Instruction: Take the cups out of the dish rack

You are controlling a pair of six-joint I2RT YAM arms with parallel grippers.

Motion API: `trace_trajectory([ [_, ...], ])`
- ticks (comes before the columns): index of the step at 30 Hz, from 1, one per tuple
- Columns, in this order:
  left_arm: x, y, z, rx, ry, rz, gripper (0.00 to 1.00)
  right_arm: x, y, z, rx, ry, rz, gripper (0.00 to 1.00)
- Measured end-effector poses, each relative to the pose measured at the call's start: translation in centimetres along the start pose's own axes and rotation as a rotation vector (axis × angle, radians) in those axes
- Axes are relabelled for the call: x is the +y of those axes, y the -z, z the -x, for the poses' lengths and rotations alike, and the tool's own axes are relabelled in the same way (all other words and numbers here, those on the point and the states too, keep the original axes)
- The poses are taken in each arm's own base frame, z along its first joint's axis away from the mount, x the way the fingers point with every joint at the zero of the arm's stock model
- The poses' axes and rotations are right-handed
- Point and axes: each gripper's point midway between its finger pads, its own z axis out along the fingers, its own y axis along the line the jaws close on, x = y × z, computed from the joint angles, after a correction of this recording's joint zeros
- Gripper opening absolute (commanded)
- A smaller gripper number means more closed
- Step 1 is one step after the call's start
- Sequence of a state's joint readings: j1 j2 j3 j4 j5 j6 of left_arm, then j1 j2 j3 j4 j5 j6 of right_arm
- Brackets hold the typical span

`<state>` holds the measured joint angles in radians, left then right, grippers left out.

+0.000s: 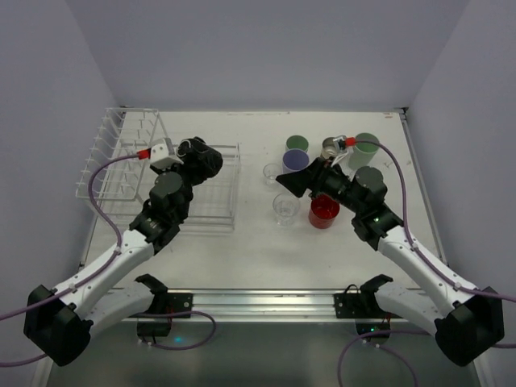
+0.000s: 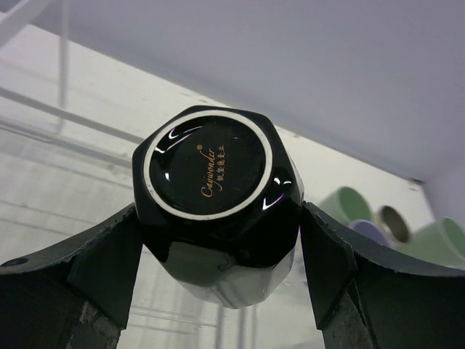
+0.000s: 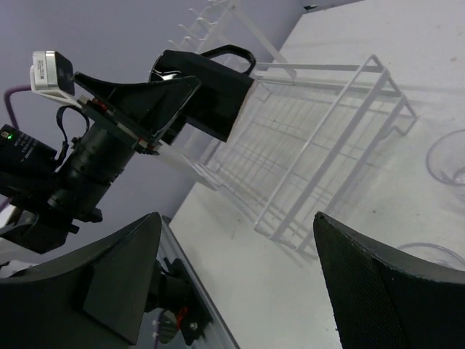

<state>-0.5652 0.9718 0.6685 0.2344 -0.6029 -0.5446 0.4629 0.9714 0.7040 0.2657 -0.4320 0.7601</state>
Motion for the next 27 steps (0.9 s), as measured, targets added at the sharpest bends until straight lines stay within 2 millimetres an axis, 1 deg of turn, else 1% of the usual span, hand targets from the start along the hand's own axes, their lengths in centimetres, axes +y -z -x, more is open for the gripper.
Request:
trace_trajectory([
  [1,-1.0,0.4,0.3,0.009,0.036,-0.046,0.28,0.4,-0.4,0.1,-0.018,-0.013,0.006,0.87],
  [3,-2.9,1.0,0.6,0.037,0.105,-0.133,0.28,1.9,-1.1,-1.0,-0.01,-0.031,0.046,0.86],
  [6,-5.3,2.0,0.3,0.098,0.188,-0.249,0.28,3.3,-2.3,-1.8,-0.015,-0.06,0.095,0.84],
  [10,-8.3,3.3,-0.4,0.19,0.292,-0.389,0.28,4.0,-3.5,-2.6,-0.016,-0.096,0.126,0.79],
  [15,-11.4,4.6,-0.1,0.243,0.407,-0.539,0.28,4.8,-4.2,-3.2,-0.013,-0.107,0.154,0.73],
  [17,-12.2,5.0,-0.1,0.256,0.443,-0.582,0.28,4.9,-4.4,-3.4,-0.011,-0.107,0.162,0.7],
  [19,-12.8,5.3,-0.5,0.281,0.478,-0.618,0.27,4.9,-4.5,-3.3,-0.019,-0.106,0.162,0.65],
  [21,-13.1,5.5,-1.0,0.306,0.503,-0.638,0.27,5.0,-4.6,-3.0,-0.03,-0.102,0.163,0.63],
  [24,-13.4,5.7,-1.9,0.343,0.53,-0.656,0.28,5.7,-4.8,-2.2,-0.05,-0.091,0.183,0.59],
  [27,-13.7,5.9,-2.2,0.363,0.56,-0.676,0.33,6.2,-5.2,-1.6,-0.068,-0.084,0.204,0.51],
])
